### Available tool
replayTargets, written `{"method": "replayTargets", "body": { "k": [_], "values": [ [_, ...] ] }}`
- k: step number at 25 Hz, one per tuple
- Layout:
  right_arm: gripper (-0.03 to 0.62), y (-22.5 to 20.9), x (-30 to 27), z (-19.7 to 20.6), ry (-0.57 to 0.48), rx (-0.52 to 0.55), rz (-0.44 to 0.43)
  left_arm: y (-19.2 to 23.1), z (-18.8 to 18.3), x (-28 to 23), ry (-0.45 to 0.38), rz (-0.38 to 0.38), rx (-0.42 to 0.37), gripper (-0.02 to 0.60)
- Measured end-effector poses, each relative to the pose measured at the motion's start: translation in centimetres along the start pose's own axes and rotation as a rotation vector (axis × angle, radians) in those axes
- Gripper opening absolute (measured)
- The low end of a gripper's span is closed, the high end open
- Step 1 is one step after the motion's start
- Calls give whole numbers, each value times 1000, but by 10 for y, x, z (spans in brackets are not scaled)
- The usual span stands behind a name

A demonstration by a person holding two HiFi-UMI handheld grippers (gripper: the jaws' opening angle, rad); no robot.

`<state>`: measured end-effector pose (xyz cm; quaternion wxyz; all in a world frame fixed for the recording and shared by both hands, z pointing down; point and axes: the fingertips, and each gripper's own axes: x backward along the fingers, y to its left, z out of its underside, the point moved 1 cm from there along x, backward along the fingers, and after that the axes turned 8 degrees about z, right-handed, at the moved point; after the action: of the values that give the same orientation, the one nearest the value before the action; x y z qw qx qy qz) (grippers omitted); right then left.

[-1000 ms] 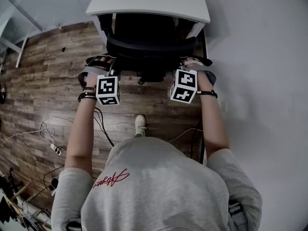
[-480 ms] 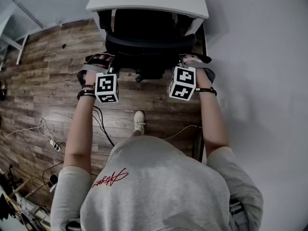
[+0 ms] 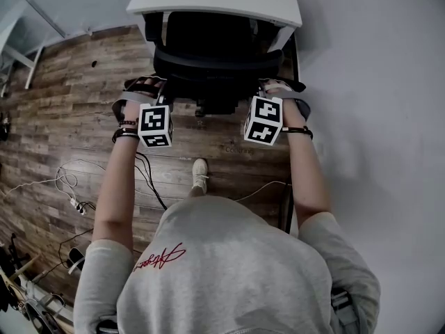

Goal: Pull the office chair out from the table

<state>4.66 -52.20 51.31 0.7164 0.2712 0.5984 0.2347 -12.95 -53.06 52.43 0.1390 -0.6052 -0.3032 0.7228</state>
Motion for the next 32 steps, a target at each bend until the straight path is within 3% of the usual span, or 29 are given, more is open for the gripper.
{"method": "replayTargets", "body": {
  "k": [32],
  "values": [
    [106, 28, 33, 12, -2, 8, -10, -31, -30, 26, 4, -11, 8, 63]
  ]
}}
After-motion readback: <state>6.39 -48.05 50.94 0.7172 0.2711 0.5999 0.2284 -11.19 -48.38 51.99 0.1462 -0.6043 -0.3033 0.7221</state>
